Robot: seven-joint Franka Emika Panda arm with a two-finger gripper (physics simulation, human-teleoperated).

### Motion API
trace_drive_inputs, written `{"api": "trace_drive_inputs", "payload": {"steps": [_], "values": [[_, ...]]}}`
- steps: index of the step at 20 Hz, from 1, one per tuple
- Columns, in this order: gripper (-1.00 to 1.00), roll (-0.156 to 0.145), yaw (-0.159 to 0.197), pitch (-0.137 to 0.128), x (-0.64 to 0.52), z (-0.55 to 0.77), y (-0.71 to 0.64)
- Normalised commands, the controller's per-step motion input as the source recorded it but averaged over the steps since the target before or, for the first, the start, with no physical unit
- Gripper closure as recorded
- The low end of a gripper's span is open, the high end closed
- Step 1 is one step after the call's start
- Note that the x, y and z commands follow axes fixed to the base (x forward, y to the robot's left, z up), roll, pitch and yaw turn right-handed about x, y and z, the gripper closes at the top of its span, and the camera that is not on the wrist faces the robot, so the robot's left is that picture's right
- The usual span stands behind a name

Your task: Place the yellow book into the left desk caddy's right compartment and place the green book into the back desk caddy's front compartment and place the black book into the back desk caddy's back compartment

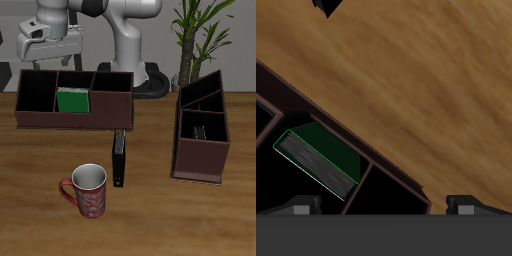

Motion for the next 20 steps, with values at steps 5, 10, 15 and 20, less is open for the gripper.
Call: {"api": "trace_drive_inputs", "payload": {"steps": [5, 10, 15, 20], "values": [[-1.0, -0.007, -0.421, 0.078, 0.32, 0.28, -0.03], [-1.0, 0.042, -0.12, 0.057, 0.35, 0.16, 0.16], [-1.0, 0.038, -0.041, 0.002, 0.49, 0.22, 0.37], [-1.0, 0.038, -0.006, -0.008, 0.54, 0.12, 0.46]]}}
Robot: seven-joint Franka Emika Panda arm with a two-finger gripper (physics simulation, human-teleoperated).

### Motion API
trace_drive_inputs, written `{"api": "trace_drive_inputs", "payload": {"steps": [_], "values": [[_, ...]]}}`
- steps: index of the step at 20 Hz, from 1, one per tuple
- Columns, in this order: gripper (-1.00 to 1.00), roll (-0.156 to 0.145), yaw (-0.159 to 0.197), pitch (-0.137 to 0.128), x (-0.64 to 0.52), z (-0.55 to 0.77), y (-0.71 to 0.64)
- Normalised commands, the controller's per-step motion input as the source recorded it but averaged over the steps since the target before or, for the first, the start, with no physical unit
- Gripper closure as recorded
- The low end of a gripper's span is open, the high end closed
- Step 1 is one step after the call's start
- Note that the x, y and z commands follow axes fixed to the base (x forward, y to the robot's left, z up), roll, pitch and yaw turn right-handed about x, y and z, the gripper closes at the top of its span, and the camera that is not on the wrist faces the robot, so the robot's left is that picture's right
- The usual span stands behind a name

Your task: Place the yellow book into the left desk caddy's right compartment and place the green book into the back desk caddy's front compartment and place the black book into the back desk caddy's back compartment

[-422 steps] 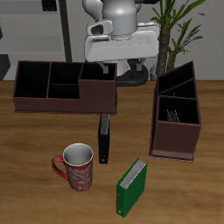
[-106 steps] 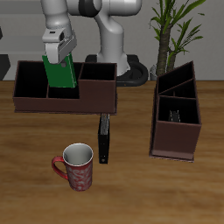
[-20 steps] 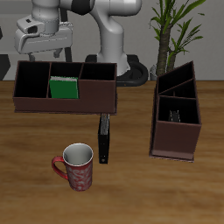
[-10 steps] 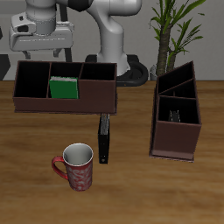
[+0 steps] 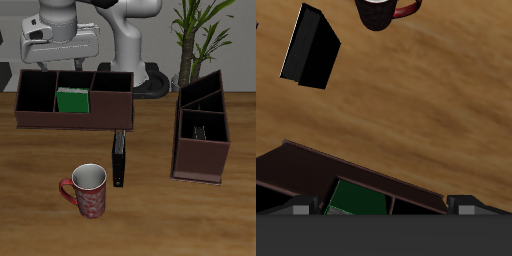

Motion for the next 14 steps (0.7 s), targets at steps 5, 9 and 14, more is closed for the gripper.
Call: {"api": "trace_drive_inputs", "payload": {"steps": [5, 9, 14], "values": [[-1.0, 0.076, 0.008, 0.011, 0.79, -0.05, 0.55], [-1.0, 0.0, 0.015, 0.018, 0.51, -0.16, 0.29], [-1.0, 0.01, -0.03, -0.006, 0.6, -0.11, 0.39]]}}
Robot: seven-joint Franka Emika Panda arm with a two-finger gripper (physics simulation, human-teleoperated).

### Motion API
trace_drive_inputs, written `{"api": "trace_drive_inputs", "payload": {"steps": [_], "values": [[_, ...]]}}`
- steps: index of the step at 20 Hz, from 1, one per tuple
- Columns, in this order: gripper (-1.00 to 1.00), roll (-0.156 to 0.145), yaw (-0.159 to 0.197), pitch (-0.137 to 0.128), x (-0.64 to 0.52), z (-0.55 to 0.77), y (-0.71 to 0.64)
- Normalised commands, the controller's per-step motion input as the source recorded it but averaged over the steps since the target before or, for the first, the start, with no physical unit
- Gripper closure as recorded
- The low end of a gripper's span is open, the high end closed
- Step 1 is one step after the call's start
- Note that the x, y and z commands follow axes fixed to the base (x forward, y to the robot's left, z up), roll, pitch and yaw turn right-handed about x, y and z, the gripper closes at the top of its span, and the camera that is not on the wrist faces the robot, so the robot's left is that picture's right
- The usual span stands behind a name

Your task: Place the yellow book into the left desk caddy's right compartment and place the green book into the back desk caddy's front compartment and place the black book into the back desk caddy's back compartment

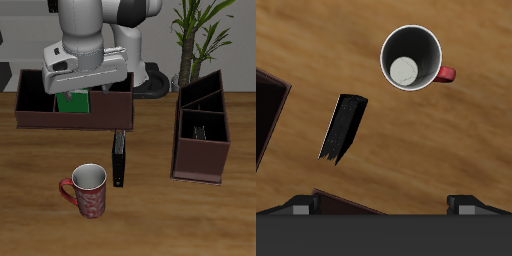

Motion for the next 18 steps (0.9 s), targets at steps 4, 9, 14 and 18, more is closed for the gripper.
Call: {"api": "trace_drive_inputs", "payload": {"steps": [4, 9, 14, 18], "values": [[-1.0, 0.013, 0.005, -0.023, 0.42, -0.19, 0.13], [-1.0, 0.028, -0.055, -0.031, 0.22, -0.26, 0.11], [-1.0, 0.017, -0.081, -0.069, -0.02, -0.2, 0.27], [-1.0, 0.007, -0.104, -0.145, -0.01, -0.1, 0.27]]}}
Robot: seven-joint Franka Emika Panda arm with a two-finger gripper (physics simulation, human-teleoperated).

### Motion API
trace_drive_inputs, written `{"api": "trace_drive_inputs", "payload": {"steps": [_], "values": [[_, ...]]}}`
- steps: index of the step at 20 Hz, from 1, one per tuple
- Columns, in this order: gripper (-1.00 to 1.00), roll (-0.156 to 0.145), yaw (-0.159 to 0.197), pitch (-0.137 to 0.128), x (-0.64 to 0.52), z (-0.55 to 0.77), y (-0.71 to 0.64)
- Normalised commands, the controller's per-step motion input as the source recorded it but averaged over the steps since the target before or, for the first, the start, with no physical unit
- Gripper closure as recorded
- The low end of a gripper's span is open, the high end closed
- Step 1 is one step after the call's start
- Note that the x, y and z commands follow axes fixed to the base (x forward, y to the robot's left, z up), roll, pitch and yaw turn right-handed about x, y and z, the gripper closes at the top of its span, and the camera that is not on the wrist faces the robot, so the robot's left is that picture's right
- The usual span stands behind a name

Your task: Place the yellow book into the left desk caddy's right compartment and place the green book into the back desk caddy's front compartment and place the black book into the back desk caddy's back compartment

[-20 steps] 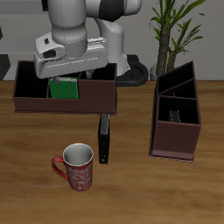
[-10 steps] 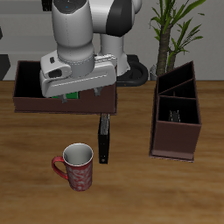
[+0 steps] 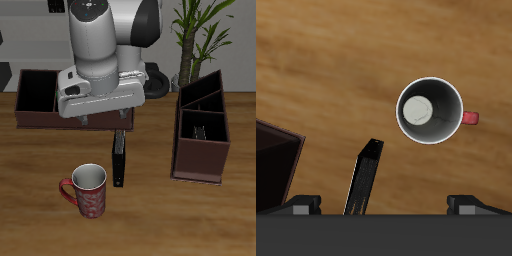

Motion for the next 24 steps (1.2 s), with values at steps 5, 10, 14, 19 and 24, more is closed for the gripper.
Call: {"api": "trace_drive_inputs", "payload": {"steps": [5, 10, 14, 19, 24], "values": [[-1.0, -0.033, -0.048, -0.064, -0.02, -0.25, 0.22], [-1.0, -0.101, -0.061, -0.066, -0.08, -0.32, 0.1], [-1.0, -0.018, -0.015, -0.123, -0.21, -0.11, 0.29], [-1.0, 0.071, -0.074, -0.043, -0.06, -0.08, 0.24], [-1.0, 0.023, -0.054, -0.033, -0.06, -0.1, -0.07]]}}
